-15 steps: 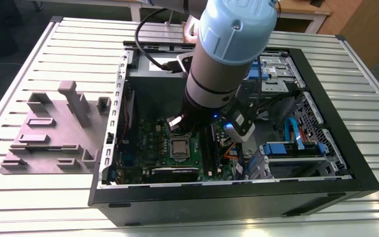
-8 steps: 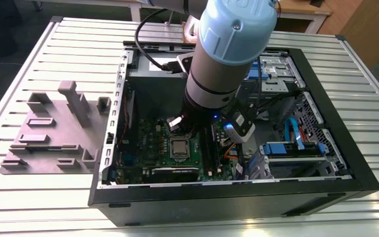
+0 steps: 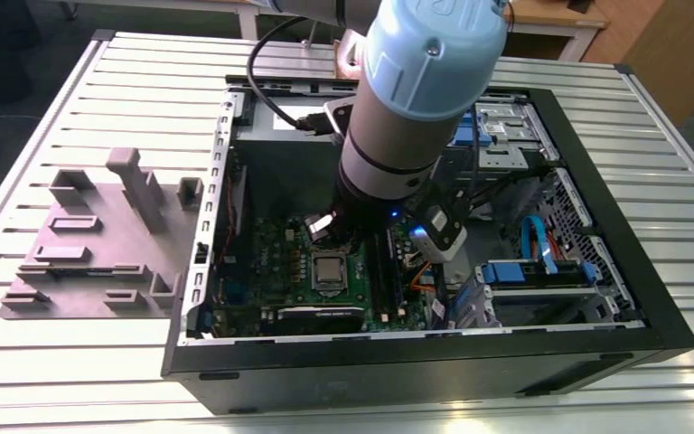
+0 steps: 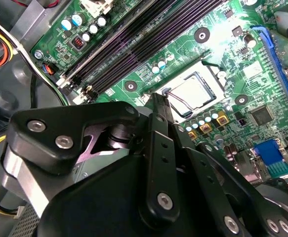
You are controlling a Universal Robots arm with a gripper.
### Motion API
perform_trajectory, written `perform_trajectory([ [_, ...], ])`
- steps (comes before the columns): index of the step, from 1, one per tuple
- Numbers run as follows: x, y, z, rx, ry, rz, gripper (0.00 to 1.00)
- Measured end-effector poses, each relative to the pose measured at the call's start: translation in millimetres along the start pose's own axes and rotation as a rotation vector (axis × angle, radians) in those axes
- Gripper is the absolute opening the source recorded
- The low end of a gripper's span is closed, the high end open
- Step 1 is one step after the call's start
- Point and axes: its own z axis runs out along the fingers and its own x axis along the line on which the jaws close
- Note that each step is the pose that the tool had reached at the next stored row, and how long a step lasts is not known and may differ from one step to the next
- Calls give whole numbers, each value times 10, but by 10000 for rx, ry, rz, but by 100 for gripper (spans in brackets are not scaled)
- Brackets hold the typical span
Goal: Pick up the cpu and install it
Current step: 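Install the first cpu locking lever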
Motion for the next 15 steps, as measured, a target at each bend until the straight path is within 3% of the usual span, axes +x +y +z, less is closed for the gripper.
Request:
perform_trajectory([
  [8, 2, -7, 29, 27, 10, 2, 10],
  [15, 4, -20, 85, 152, 61, 11, 10],
])
